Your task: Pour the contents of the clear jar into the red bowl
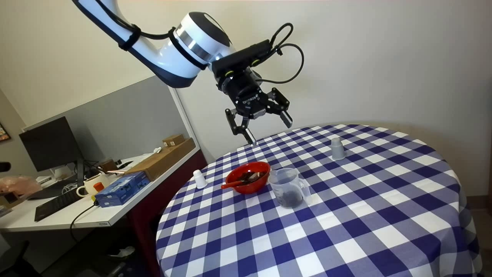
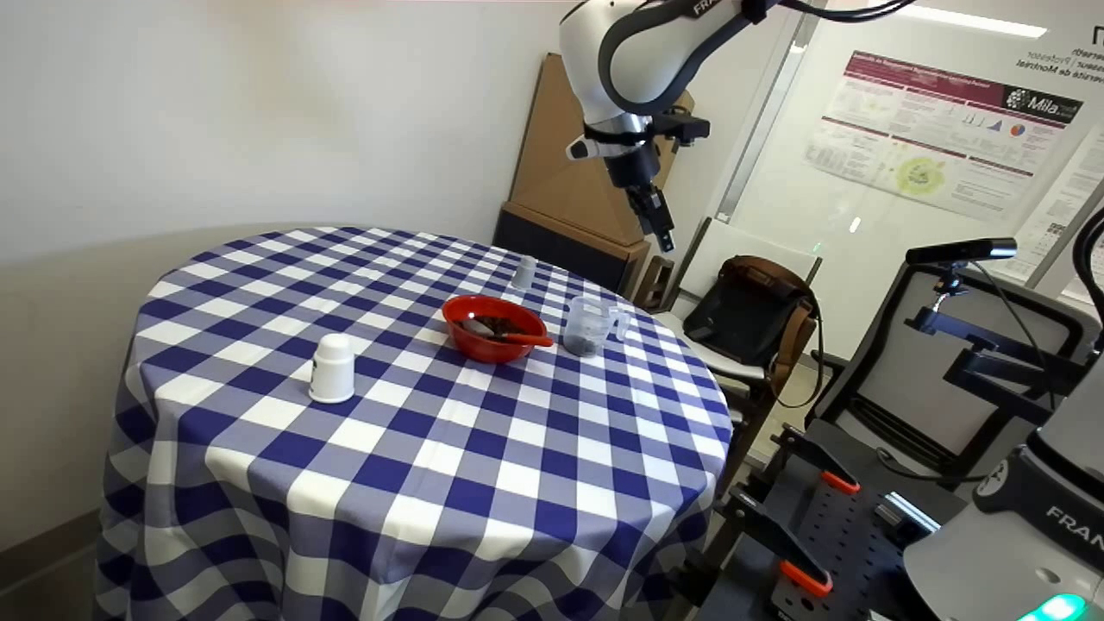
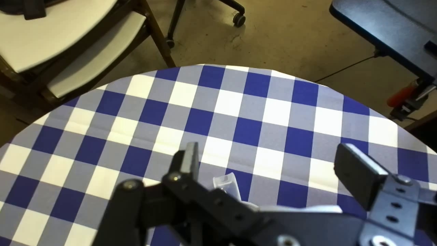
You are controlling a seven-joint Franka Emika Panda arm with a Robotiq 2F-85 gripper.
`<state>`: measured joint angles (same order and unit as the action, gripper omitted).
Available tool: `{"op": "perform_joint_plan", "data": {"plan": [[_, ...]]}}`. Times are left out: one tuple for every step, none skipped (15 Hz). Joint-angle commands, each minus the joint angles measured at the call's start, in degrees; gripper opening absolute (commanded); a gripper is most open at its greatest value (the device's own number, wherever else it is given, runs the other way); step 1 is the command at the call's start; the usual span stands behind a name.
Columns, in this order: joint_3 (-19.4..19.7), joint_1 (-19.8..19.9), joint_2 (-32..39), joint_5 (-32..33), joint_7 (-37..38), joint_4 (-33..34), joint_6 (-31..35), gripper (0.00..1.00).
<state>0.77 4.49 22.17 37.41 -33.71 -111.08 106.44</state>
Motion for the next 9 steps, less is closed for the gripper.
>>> {"op": "perform_joint_plan", "data": {"plan": [[0.6,2.5,0.3,-0.9,-0.9,-4.6,5.7,1.0],[1.0,3.3,0.7,-1.0,-1.0,-5.8,7.4,1.0],[1.4,4.1,1.0,-1.2,-1.1,-6.7,8.9,1.0],[1.8,4.9,1.2,-1.4,-1.0,-7.5,10.4,1.0],[2.2,5.6,1.5,-1.5,-1.1,-8.1,11.6,1.0],[2.5,6.2,1.7,-1.6,-1.2,-8.5,12.5,1.0],[2.8,6.6,2.0,-1.6,-1.2,-8.8,13.3,1.0],[3.0,6.9,2.0,-1.5,-1.0,-9.0,13.8,1.0],[3.2,7.1,2.1,-1.4,-0.8,-9.2,14.3,1.0]]}}
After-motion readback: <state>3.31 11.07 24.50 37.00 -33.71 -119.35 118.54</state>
